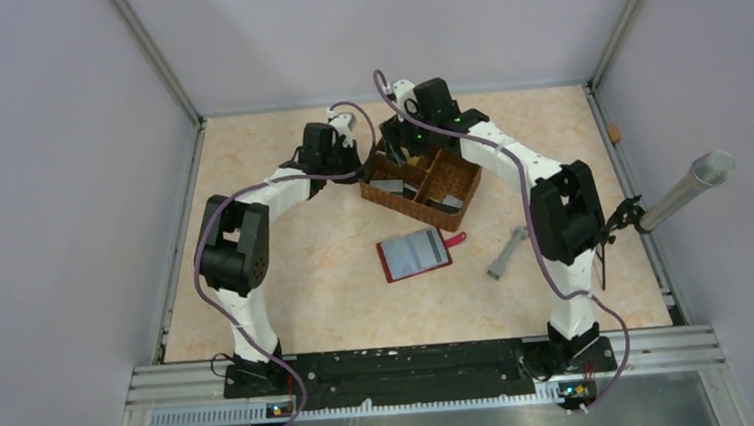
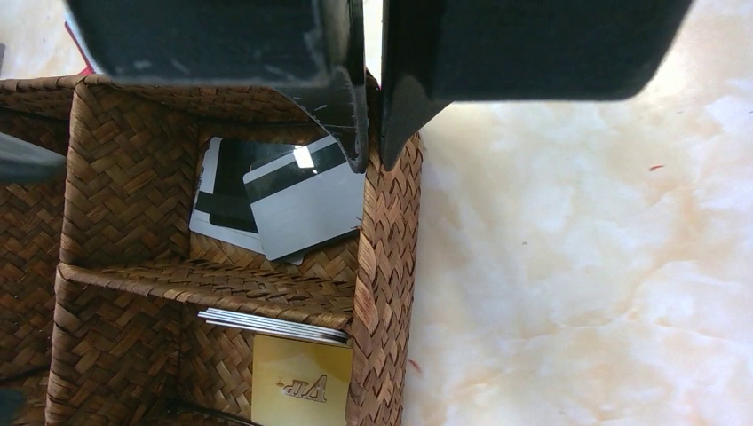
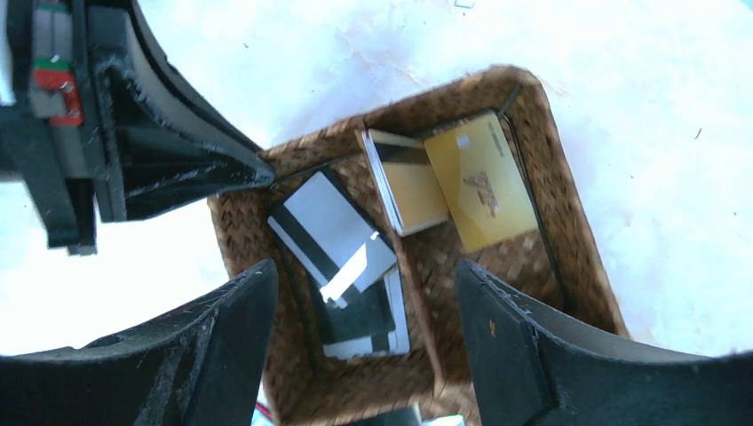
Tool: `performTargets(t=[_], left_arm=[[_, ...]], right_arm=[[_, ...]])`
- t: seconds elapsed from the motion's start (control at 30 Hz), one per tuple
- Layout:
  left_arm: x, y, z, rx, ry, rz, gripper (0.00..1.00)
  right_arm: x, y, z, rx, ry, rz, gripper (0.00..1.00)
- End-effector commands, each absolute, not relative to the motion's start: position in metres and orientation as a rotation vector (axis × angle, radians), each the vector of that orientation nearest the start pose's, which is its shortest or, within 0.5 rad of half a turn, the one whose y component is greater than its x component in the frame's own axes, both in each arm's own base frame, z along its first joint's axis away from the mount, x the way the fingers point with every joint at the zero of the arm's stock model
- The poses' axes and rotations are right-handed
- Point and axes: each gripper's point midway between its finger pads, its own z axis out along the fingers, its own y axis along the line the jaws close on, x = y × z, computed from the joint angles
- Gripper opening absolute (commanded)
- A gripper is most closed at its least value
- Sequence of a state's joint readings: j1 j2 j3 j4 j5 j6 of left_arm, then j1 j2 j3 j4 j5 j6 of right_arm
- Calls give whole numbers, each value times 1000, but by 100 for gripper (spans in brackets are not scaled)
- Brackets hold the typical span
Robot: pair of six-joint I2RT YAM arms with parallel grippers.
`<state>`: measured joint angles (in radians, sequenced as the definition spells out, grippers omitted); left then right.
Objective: Put the credit cards into the card holder
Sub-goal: Move the storage box to the center of the board, then pick up the credit card from the storage box.
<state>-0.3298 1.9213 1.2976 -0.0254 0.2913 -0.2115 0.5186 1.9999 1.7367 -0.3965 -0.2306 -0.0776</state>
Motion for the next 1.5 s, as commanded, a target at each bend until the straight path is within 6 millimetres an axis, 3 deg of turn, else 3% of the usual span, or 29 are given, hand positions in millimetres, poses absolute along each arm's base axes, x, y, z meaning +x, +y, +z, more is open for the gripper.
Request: performTargets(t=[0.0, 0.27, 0.47, 0.8, 1.47], left_arm=[[441, -246, 96, 450, 2213, -733, 0], [434, -258, 94, 479, 2216, -801, 0], [435, -260, 95, 458, 2219, -808, 0], [438, -256, 95, 421, 2233, -779, 0], [441, -255, 95, 401, 2245, -767, 0]], right_arm=[[472, 310, 159, -835, 2098, 517, 72], [484, 303, 126, -838, 2147, 492, 72], [473, 318, 117, -878, 2156, 623, 68], [454, 329, 144, -914, 2105, 759, 58], [455, 327, 171, -875, 2064, 743, 48]])
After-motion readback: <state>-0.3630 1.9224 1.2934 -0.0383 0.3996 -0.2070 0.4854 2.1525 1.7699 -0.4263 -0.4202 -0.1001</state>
